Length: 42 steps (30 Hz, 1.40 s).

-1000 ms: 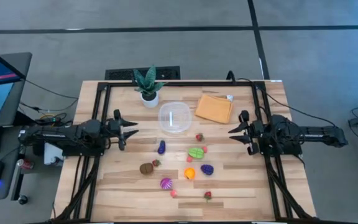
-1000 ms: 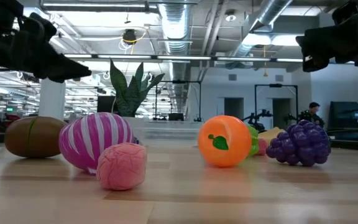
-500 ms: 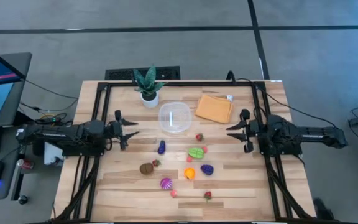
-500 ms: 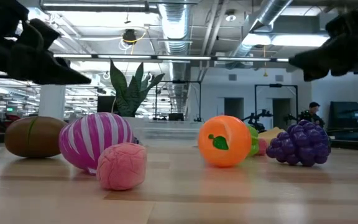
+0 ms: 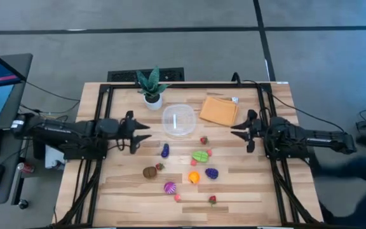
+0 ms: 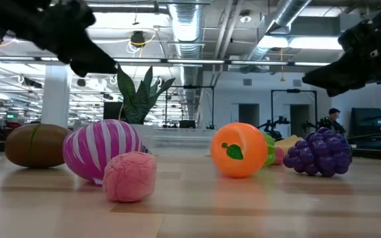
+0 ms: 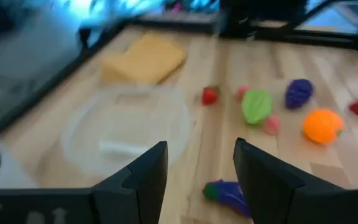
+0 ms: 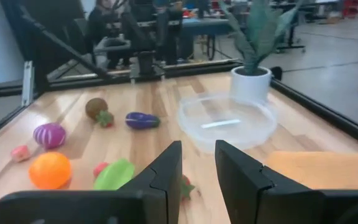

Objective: Pick and placing Produce into tupperware
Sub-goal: Put the purple eggplant into the transparent bin

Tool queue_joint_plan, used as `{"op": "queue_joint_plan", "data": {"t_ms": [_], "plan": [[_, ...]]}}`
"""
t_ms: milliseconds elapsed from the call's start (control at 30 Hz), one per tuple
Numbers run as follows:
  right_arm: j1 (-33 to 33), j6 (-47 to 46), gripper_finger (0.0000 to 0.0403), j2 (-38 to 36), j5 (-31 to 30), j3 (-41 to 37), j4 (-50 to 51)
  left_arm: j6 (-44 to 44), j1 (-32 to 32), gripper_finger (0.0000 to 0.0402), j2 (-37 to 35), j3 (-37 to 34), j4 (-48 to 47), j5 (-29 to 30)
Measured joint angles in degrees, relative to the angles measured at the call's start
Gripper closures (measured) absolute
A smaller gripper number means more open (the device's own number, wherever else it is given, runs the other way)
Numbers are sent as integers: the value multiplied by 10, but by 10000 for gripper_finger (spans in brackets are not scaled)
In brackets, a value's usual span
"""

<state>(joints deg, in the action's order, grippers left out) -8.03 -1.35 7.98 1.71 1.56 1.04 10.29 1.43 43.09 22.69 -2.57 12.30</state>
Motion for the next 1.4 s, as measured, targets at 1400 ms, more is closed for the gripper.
{"op": "queue_joint_plan", "data": {"t_ms": [1400], "plan": [[50,-87,192,-1,42,18,62,284,22,169,583,585,-577,-77]]}}
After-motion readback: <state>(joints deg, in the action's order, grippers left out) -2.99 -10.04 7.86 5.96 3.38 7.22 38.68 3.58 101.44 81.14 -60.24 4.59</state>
